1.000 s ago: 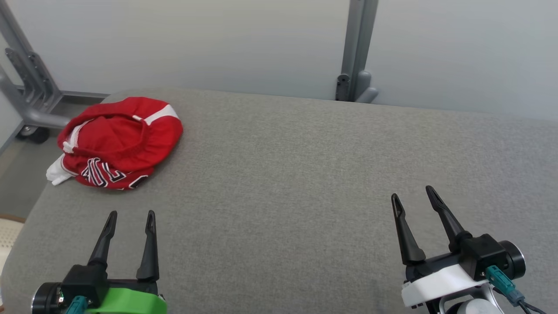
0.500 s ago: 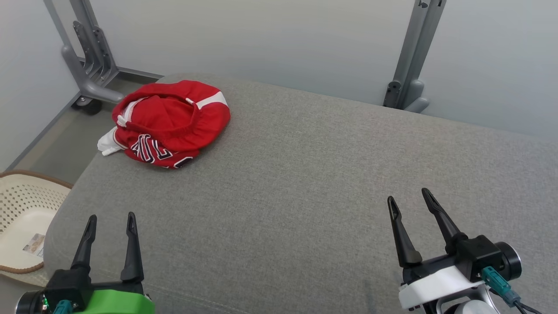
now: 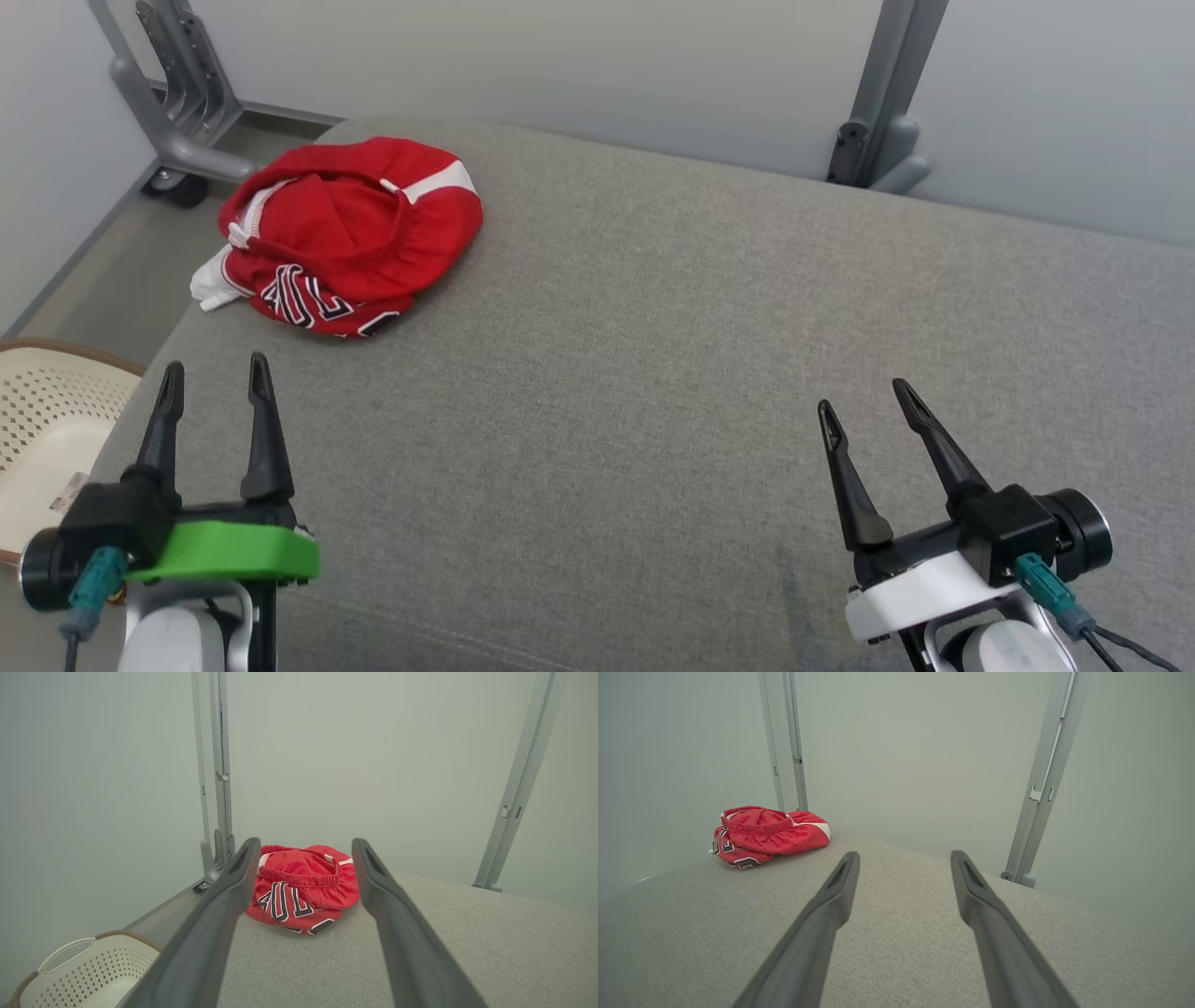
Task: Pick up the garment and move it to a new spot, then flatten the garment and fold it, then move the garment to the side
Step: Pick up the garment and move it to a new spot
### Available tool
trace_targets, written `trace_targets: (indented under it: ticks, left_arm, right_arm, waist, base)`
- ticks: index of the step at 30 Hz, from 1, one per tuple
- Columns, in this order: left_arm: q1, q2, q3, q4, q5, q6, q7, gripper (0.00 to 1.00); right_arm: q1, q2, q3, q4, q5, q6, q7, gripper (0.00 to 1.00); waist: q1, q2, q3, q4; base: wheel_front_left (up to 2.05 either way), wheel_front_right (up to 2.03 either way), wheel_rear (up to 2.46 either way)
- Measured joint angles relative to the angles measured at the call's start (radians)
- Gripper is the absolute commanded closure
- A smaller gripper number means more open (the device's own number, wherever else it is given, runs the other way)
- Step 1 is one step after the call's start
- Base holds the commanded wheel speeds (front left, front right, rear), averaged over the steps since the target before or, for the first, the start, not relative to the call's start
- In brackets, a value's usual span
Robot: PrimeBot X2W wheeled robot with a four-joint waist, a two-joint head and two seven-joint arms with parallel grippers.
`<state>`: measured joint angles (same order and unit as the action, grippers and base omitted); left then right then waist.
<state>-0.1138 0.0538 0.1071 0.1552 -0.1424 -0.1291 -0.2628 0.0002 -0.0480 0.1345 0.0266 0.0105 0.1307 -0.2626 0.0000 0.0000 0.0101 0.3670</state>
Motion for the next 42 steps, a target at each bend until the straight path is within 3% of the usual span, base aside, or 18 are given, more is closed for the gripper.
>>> trace_targets:
  ticks: [9,16,25,33,42]
  left_arm:
    - [-0.303,0.005,0.058,0.221,-0.079,0.0,-0.002,0.0]
    - [-0.629,0.114,0.031,0.534,-0.09,0.001,0.053,0.0]
    - [-0.963,0.171,0.034,0.87,-0.12,0.002,0.117,0.0]
    - [-1.126,0.177,0.023,1.074,-0.153,0.002,0.276,0.0]
    - [-1.152,0.21,-0.007,1.122,-0.133,0.07,0.374,0.0]
  right_arm:
    - [-0.077,0.0,-0.003,0.001,-0.064,0.0,0.0,0.0]
    - [-0.12,0.0,-0.002,-0.002,-0.085,0.0,0.0,0.0]
    - [-0.179,-0.001,-0.012,-0.02,-0.12,0.0,0.0,0.0]
    - [-0.192,-0.001,-0.024,-0.046,-0.147,0.0,0.0,0.0]
    - [-0.209,-0.001,0.001,-0.056,-0.148,0.0,0.0,0.0]
  waist:
    - [0.0,0.0,0.13,-0.028]
    - [0.0001,0.0,0.234,-0.06]
    - [0.0001,0.0,0.358,-0.121]
    - [0.0002,0.0001,0.455,-0.168]
    - [0.0001,0.0001,0.517,-0.213]
  base:
    - [0.0,0.0,0.0]
    - [0.0,0.0,0.0]
    - [0.0,0.0,0.0]
    - [0.0,0.0,0.0]
    - [0.0,0.0,0.0]
